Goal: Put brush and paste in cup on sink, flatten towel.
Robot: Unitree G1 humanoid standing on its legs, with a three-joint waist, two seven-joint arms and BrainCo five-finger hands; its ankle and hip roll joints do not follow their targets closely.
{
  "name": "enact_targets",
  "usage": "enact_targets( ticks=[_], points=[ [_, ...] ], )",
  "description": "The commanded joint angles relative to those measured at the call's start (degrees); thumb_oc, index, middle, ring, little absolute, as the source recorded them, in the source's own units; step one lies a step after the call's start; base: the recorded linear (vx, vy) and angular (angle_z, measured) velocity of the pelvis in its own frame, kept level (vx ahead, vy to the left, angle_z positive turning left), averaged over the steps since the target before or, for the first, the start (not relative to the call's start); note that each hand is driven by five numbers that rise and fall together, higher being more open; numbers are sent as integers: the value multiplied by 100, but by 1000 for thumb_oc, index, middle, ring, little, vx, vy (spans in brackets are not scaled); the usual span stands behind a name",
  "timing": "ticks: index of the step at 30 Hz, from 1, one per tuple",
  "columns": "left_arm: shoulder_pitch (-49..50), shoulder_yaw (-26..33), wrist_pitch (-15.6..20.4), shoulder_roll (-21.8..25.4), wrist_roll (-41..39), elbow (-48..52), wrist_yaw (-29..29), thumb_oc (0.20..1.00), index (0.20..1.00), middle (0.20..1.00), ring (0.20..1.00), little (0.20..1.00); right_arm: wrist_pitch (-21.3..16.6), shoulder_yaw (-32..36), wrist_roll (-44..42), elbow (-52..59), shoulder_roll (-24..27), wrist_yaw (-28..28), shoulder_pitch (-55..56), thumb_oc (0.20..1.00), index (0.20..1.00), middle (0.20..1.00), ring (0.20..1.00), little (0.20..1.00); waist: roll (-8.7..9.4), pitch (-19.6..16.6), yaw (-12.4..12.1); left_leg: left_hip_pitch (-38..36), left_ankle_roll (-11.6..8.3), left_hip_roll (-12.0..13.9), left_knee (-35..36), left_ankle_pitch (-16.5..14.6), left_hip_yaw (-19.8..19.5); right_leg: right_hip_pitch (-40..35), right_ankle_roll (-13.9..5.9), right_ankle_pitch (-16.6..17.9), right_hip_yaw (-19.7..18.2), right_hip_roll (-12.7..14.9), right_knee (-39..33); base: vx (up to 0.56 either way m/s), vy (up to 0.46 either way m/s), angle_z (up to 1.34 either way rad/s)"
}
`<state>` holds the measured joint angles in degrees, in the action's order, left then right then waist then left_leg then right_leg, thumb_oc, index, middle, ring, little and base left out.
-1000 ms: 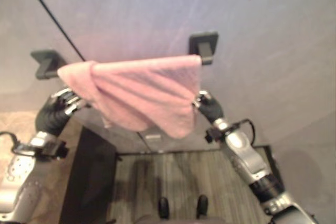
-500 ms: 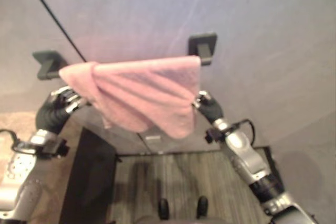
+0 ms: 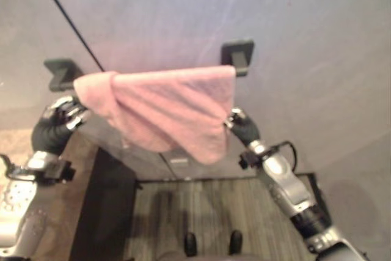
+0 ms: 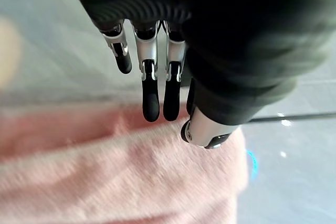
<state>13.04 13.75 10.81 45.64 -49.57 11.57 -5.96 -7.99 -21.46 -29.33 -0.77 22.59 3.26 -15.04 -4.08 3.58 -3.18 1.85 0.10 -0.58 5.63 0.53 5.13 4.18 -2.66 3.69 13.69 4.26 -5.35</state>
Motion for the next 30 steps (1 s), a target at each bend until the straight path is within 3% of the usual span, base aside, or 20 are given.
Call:
enact_targets(
  ticks=[1, 17, 18, 19, 20, 21, 26, 30],
  points=[
    [-183, 340, 352, 310, 51, -2, 63, 200, 200, 200, 200, 200, -316, 135, -3, 247, -238, 58, -190, 200, 200, 200, 200, 200, 262, -105, 69, -72, 122, 38, -63, -381, -281, -595, -302, -575, 215, 262, 35, -9, 3, 5],
    [-214, 334, 386, -154, 130, -170, 117, 222, 222, 222, 222, 222, -309, 201, 5, 135, -260, 52, -227, 200, 200, 200, 200, 200, 248, -116, 60, -80, 136, 39, -63, -387, -296, -614, -280, -578, 223, 264, 35, -2, 0, 0],
    [-173, 354, 372, -149, 196, -174, 141, 558, 558, 558, 558, 558, -299, 199, 24, 114, -258, 53, -226, 200, 200, 200, 200, 200, 244, -117, 53, -86, 137, 37, -63, -384, -297, -620, -281, -577, 228, 262, 35, -40, -9, 0],
    [-80, 441, 374, -112, 399, -159, 195, 1000, 1000, 1000, 1000, 1000, -279, 210, 75, 87, -236, 60, -217, 200, 200, 200, 200, 200, 242, -124, 42, -100, 135, 36, -63, -383, -304, -640, -278, -579, 227, 258, 35, -44, -14, 0],
    [-37, 458, 366, -119, 460, -155, 202, 1000, 1000, 1000, 1000, 1000, -256, 221, 120, 69, -221, 67, -216, 533, 533, 533, 533, 533, 245, -134, 34, -105, 133, 37, -63, -381, -306, -652, -276, -583, 231, 256, 35, -31, -10, 0],
    [-35, 459, 365, -120, 462, -153, 203, 1000, 1000, 1000, 1000, 1000, -256, 220, 121, 70, -221, 67, -215, 1000, 1000, 1000, 1000, 1000, 245, -133, 35, -106, 133, 37, -63, -381, -306, -653, -276, -583, 231, 256, 35, -39, -17, -1],
    [280, 153, 179, -465, 952, -526, -5, 1000, 1000, 1000, 1000, 1000, -141, 543, 713, -231, 122, 1, 95, 1000, 1000, 1000, 1000, 1000, 273, -187, 38, -121, 113, 45, -63, -335, -367, -712, -255, -581, 286, 239, 35, -80, -21, 5],
    [172, -316, 51, -863, 845, -1178, -96, 1000, 1000, 1000, 1000, 1000, -112, 685, 861, -540, 208, -58, 264, 1000, 1000, 1000, 1000, 1000, 271, -198, 94, -91, 101, 53, -63, -299, -396, -713, -247, -573, 340, 236, 35, -87, -9, 2]
  ],
)
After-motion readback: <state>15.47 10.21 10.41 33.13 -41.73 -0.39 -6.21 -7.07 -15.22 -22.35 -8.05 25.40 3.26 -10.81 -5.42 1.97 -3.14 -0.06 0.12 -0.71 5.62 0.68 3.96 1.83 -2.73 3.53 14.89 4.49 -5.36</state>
